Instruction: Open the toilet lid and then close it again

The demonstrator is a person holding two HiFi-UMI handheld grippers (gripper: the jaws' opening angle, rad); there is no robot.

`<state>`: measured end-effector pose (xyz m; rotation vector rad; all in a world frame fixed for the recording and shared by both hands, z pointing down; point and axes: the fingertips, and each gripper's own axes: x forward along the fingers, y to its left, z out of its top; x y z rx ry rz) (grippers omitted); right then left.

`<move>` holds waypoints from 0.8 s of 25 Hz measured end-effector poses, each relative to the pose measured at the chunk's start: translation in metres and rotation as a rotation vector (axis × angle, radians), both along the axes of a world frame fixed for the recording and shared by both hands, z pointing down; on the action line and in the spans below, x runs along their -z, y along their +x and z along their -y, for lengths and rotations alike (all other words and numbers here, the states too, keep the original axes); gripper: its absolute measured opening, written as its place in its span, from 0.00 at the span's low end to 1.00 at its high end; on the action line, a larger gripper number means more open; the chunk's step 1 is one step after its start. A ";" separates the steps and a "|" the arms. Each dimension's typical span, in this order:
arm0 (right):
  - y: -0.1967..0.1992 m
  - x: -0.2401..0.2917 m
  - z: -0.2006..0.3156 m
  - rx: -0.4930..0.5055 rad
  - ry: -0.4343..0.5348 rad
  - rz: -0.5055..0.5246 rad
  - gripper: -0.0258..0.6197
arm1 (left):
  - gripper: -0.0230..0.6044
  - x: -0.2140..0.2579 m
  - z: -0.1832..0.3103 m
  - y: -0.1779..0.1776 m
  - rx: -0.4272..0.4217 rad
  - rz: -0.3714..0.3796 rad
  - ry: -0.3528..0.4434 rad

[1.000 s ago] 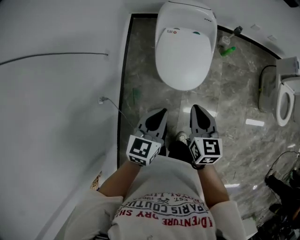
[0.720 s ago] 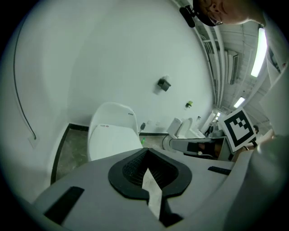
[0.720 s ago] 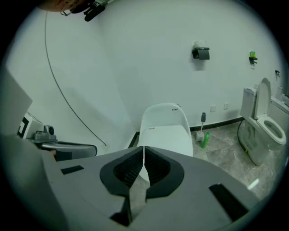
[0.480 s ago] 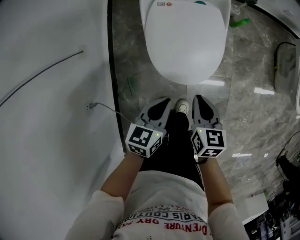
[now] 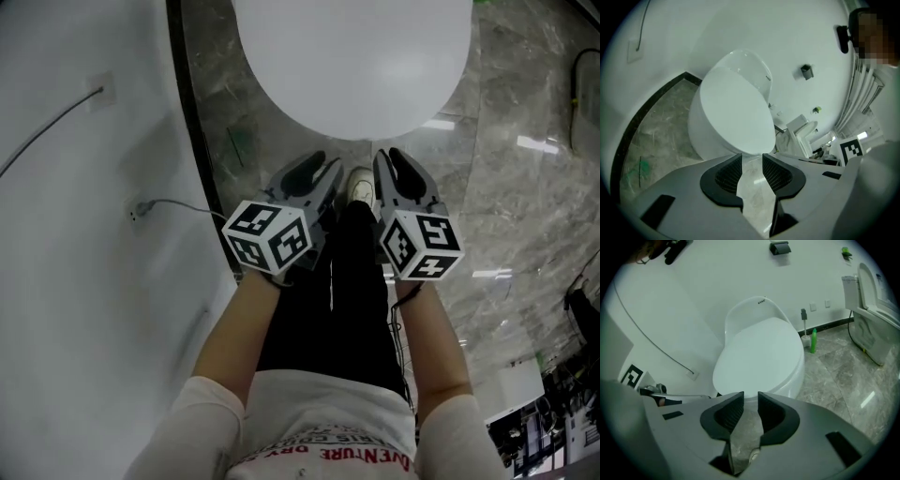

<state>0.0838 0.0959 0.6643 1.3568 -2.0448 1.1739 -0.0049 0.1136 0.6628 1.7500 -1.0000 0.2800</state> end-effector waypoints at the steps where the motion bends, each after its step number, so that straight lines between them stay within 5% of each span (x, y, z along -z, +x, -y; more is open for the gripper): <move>1: 0.004 -0.005 0.001 -0.022 -0.009 0.019 0.15 | 0.25 -0.005 0.002 0.000 0.029 -0.025 -0.014; 2: 0.006 -0.010 0.001 -0.044 -0.018 0.046 0.22 | 0.26 -0.008 0.003 0.001 0.066 -0.056 -0.029; 7: 0.007 -0.023 0.002 -0.167 -0.062 0.155 0.22 | 0.26 -0.020 0.011 0.003 0.227 -0.170 -0.068; 20: -0.001 -0.033 0.006 -0.236 -0.104 0.240 0.22 | 0.26 -0.038 0.018 0.007 0.343 -0.282 -0.106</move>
